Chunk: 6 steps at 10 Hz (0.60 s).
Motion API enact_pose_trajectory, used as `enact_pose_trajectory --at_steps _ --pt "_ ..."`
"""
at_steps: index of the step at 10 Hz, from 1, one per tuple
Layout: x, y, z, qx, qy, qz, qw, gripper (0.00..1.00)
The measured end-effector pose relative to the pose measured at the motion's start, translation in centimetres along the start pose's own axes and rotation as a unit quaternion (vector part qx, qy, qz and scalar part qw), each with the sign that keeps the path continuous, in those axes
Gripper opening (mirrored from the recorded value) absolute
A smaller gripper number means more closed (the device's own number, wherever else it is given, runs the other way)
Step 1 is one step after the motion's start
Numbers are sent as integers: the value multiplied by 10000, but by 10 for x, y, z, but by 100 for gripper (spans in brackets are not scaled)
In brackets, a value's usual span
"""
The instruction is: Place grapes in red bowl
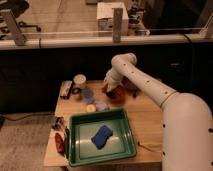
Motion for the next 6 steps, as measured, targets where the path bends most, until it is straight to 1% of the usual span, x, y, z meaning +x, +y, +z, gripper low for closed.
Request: enact_pose_trajectory --at_steps 6 --pt "-1 0 1 -6 -23 -55 10000 18"
